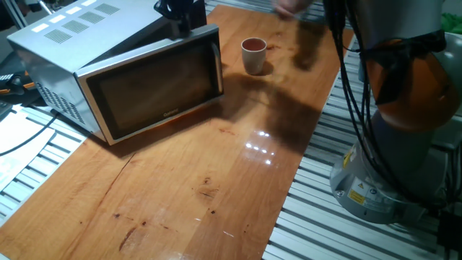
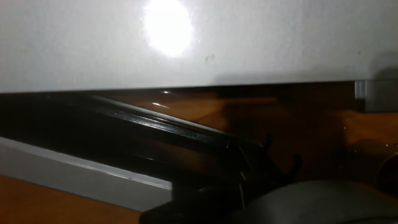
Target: Put the bowl into the microwave
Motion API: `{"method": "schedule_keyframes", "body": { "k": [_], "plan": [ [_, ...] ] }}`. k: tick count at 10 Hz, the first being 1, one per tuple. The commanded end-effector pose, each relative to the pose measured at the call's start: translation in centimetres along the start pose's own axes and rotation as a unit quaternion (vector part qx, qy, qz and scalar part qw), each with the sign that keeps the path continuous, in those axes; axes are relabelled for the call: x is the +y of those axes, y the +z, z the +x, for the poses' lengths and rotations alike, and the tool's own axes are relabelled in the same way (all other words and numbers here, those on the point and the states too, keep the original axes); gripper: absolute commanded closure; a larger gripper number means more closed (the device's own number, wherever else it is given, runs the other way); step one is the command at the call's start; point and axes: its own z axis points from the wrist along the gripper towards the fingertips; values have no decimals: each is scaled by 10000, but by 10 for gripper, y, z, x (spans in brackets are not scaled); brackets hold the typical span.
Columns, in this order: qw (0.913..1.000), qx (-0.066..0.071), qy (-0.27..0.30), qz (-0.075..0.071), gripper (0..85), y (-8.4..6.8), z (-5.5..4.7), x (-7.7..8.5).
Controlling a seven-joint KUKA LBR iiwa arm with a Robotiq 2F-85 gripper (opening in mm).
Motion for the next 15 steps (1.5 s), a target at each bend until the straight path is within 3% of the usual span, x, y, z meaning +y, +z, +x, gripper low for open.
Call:
{"method": "schedule_keyframes", "body": {
  "k": [1, 4, 5, 6, 7, 11, 12, 13, 15],
  "plan": [
    [10000, 13, -4, 20, 850, -2, -1, 0],
    [9997, 160, -197, -52, 850, -12, -21, -14],
    [9996, 149, -248, -39, 850, -13, -29, -18],
    [9997, 26, -245, -47, 850, -9, -36, -20],
    [9997, -48, -255, -30, 850, -3, -36, -21],
    [9998, -111, -184, -26, 850, 10, -23, -13],
    [9999, -64, -139, -26, 850, 13, -17, -8],
    [10000, 23, -52, 7, 850, 17, -8, -1],
    [9998, 47, 184, 5, 850, 21, 15, 16]
  ]
}}
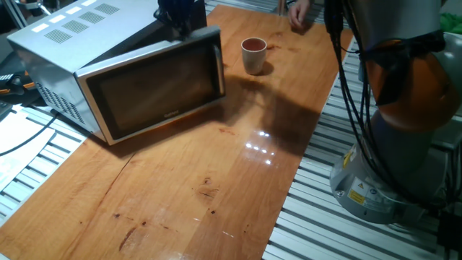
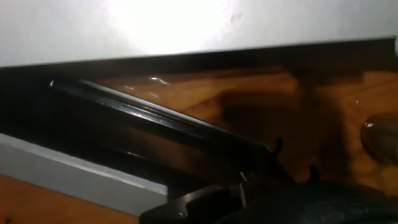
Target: Put the bowl into the microwave
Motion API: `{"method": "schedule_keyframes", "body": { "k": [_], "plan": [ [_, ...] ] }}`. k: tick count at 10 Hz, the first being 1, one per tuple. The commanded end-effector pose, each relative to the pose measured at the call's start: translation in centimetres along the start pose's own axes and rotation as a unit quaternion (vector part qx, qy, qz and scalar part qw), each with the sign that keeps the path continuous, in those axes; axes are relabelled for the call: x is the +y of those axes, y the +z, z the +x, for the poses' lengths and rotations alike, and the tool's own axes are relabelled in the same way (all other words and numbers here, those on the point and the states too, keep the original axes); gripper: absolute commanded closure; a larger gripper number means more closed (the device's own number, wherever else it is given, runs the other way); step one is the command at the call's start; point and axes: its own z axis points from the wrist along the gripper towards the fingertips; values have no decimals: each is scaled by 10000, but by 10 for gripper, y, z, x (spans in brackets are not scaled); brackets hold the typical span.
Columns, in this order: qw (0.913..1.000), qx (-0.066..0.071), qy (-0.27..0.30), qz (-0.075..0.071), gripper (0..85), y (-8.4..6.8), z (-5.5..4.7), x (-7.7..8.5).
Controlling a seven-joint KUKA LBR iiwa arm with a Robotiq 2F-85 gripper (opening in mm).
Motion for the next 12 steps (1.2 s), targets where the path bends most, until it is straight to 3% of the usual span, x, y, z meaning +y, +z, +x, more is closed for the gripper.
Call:
{"method": "schedule_keyframes", "body": {
  "k": [1, 3, 7, 12],
  "plan": [
    [10000, -6, 33, -10, 850, 1, 7, 4],
    [9999, 30, 72, -86, 850, 1, 13, 7],
    [9998, 75, 150, -105, 850, 1, 23, 14],
    [9989, 116, 443, -123, 850, -2, 49, 33]
  ]
}}
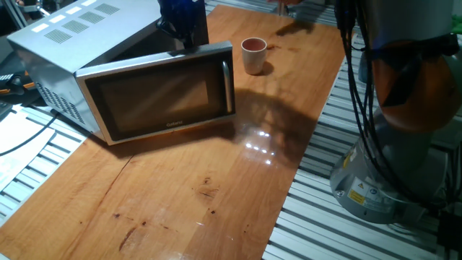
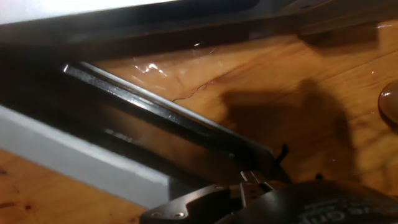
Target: Put the bowl into the microwave
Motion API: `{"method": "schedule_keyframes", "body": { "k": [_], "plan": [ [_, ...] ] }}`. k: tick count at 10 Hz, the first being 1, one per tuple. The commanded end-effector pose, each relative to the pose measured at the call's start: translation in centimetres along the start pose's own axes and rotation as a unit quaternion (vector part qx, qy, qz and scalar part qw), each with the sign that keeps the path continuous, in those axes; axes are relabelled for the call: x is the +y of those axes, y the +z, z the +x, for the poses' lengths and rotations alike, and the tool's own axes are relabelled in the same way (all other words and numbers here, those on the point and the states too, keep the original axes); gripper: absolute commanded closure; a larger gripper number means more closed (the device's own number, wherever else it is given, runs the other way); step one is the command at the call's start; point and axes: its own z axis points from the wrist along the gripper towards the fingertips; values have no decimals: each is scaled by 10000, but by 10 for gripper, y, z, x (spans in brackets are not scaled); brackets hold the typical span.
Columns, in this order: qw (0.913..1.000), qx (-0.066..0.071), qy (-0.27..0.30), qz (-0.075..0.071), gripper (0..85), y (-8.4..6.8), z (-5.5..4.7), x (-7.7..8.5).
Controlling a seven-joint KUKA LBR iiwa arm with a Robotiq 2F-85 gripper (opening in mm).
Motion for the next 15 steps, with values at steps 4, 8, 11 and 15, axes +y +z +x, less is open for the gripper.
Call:
{"method": "schedule_keyframes", "body": {
  "k": [4, 8, 11, 15],
  "plan": [
    [10000, -2, 98, 6, 850, 0, 4, 2],
    [9999, 23, -140, 54, 850, -16, -32, -13],
    [9995, -6, -295, 123, 850, -26, -52, -26],
    [9986, -307, -344, 268, 850, -15, -61, -31]
  ]
}}
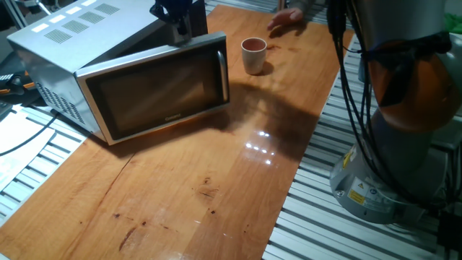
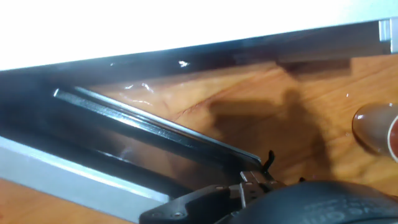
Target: Put the bowl into the microwave
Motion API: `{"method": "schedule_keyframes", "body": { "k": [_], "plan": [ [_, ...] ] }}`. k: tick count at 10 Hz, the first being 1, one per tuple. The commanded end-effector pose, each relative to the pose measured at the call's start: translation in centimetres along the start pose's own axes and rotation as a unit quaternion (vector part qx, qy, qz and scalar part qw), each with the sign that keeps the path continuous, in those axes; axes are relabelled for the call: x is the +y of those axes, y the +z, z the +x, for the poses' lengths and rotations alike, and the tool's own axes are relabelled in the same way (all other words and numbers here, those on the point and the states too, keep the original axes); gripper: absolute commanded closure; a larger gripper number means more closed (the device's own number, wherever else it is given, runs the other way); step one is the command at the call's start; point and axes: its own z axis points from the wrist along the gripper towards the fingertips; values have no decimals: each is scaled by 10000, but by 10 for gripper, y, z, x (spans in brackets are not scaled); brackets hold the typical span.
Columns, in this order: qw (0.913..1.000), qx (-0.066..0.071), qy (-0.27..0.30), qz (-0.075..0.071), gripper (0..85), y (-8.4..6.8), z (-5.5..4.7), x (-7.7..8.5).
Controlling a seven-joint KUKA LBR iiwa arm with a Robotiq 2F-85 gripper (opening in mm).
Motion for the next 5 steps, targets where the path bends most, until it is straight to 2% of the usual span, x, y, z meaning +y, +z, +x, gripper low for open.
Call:
{"method": "schedule_keyframes", "body": {
  "k": [1, 3, 4, 5],
  "plan": [
    [10000, -3, -29, -13, 850, 2, -2, -1],
    [10000, -37, -31, 25, 850, 8, 0, 2],
    [10000, 1, 11, 3, 850, 13, 10, 6],
    [9999, 19, 132, -7, 850, 18, 25, 14]
  ]
}}
